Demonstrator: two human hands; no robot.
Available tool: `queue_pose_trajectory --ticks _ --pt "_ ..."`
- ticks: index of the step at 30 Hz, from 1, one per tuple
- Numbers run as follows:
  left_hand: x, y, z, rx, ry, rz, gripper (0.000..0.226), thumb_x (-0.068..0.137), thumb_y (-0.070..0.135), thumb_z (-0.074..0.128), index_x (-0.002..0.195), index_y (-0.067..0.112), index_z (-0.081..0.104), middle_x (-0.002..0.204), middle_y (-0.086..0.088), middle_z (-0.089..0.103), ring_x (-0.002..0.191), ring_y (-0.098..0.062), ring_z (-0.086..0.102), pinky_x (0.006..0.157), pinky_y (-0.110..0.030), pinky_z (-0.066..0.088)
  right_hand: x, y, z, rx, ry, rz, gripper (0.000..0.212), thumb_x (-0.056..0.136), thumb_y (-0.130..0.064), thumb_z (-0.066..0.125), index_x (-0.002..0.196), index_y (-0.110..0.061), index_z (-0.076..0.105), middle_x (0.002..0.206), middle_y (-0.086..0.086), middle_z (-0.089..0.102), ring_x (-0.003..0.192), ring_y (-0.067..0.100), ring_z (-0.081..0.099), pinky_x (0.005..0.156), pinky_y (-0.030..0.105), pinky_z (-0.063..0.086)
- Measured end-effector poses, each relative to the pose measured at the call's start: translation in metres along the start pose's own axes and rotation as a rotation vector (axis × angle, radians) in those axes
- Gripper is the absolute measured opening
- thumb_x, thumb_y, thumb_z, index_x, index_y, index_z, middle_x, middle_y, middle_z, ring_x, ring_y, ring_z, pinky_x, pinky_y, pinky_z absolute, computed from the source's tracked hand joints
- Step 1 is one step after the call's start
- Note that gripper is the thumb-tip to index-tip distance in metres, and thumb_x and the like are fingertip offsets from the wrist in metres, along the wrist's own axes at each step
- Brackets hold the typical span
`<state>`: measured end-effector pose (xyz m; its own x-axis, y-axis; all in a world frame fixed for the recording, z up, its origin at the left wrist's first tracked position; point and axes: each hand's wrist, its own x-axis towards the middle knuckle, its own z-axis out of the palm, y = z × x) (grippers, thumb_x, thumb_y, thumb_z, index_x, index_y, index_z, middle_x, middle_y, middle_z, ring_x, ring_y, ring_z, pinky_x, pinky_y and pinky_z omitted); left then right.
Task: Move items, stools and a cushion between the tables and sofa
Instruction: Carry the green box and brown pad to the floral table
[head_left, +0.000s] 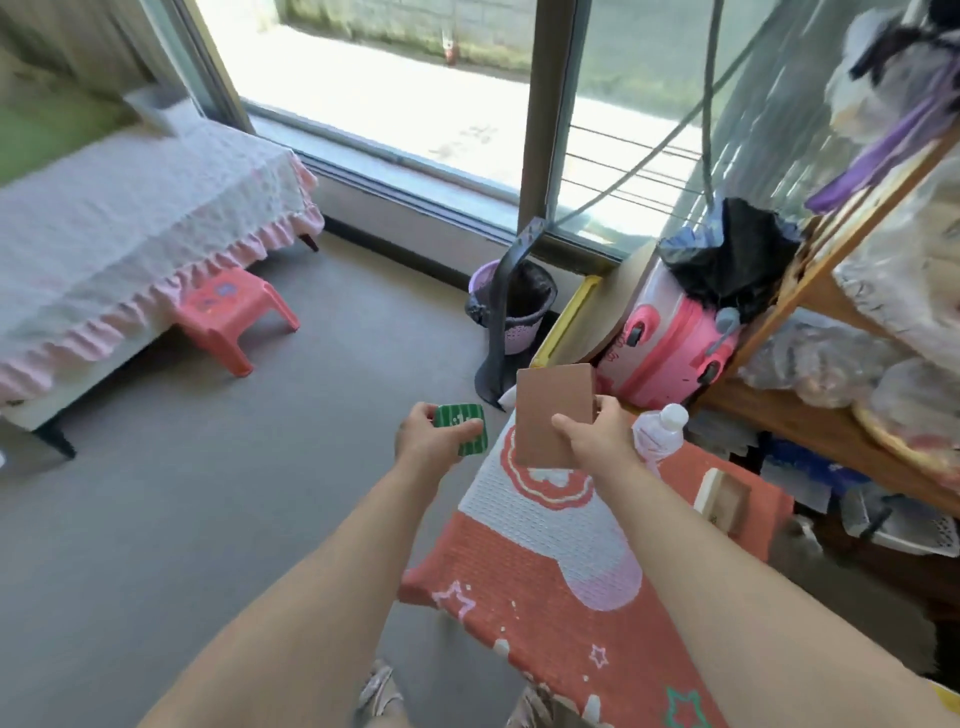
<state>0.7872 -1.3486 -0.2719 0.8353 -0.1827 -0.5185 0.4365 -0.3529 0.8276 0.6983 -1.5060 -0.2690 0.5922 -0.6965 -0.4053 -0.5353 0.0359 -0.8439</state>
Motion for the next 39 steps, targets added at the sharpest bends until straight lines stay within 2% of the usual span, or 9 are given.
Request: queue_pose_trajectory --ticks 3,6,8,11,16,19,21,33,39 --pt "0.001 0.019 -0.035 -0.112 0.046 0.038 0.033 0.075 0.009 0.076 0.096 0.008 0.050 0.098 -0.013 0.059 0.085 -0.028 0.061 0.067 -0.035 0.053 -0.008 -0.038 0.025 0.021 -0.052 -0.077 0.045 0.084 -0.014 0.064 0.124 -0.008 0.044 0.103 0.003 0.053 0.090 0.020 0.053 0.063 0.025 0.044" --pt "0.005 0.031 -0.076 -0.196 0.084 0.063 0.041 0.077 0.007 0.074 0.110 0.001 0.051 0.103 -0.015 0.058 0.089 -0.029 0.060 0.063 -0.030 0.051 -0.016 -0.072 0.056 0.012 -0.096 -0.134 0.044 0.086 -0.015 0.062 0.126 -0.007 0.043 0.108 0.005 0.054 0.096 0.022 0.053 0.078 0.034 0.048" --pt "0.009 0.038 -0.109 -0.223 0.106 0.098 0.047 0.077 0.007 0.074 0.116 -0.001 0.049 0.107 -0.016 0.058 0.091 -0.029 0.061 0.062 -0.029 0.051 -0.021 -0.094 0.084 0.017 -0.101 -0.160 0.046 0.086 -0.015 0.062 0.127 -0.008 0.043 0.109 0.006 0.054 0.096 0.022 0.053 0.077 0.034 0.047" --pt "0.017 0.048 -0.166 -0.251 0.150 0.141 0.041 0.077 0.007 0.074 0.110 0.004 0.050 0.100 -0.011 0.058 0.083 -0.024 0.061 0.057 -0.025 0.049 -0.034 -0.124 0.129 0.042 -0.135 -0.188 0.045 0.086 -0.016 0.063 0.126 -0.009 0.044 0.105 0.004 0.053 0.088 0.019 0.053 0.058 0.025 0.043" --pt "0.030 0.057 -0.255 -0.293 0.206 0.191 0.034 0.077 0.008 0.074 0.098 0.011 0.048 0.087 -0.002 0.057 0.075 -0.016 0.059 0.058 -0.025 0.048 -0.053 -0.170 0.208 0.038 -0.229 -0.236 0.040 0.083 -0.014 0.064 0.119 -0.011 0.047 0.106 0.005 0.058 0.088 0.020 0.058 0.070 0.033 0.051" --pt "0.040 0.057 -0.308 -0.312 0.261 0.197 0.034 0.078 0.008 0.074 0.099 0.010 0.048 0.094 -0.007 0.057 0.082 -0.021 0.058 0.059 -0.025 0.048 -0.068 -0.197 0.260 0.063 -0.297 -0.266 0.034 0.083 -0.013 0.065 0.112 -0.014 0.046 0.103 0.004 0.058 0.079 0.015 0.058 0.053 0.025 0.047" --pt "0.046 0.052 -0.353 -0.346 0.333 0.211 0.035 0.078 0.008 0.073 0.100 0.009 0.047 0.098 -0.009 0.057 0.085 -0.023 0.058 0.058 -0.025 0.047 -0.081 -0.212 0.307 0.075 -0.360 -0.280 0.032 0.083 -0.011 0.065 0.108 -0.014 0.046 0.102 0.006 0.059 0.077 0.016 0.059 0.052 0.026 0.047" --pt "0.079 0.034 -0.470 -0.403 0.494 0.174 0.035 0.077 0.009 0.075 0.102 0.006 0.051 0.094 -0.009 0.059 0.084 -0.024 0.059 0.066 -0.029 0.051 -0.098 -0.261 0.438 0.007 -0.515 -0.352 0.029 0.082 -0.008 0.066 0.103 -0.014 0.047 0.108 0.011 0.061 0.095 0.030 0.063 0.080 0.047 0.055" --pt "0.122 0.040 -0.508 -0.414 0.565 0.144 0.032 0.076 0.009 0.075 0.098 0.008 0.051 0.087 -0.005 0.060 0.075 -0.019 0.059 0.064 -0.029 0.050 -0.067 -0.290 0.504 0.006 -0.596 -0.349 0.030 0.082 -0.010 0.067 0.105 -0.014 0.047 0.108 0.010 0.061 0.095 0.029 0.063 0.082 0.045 0.055"
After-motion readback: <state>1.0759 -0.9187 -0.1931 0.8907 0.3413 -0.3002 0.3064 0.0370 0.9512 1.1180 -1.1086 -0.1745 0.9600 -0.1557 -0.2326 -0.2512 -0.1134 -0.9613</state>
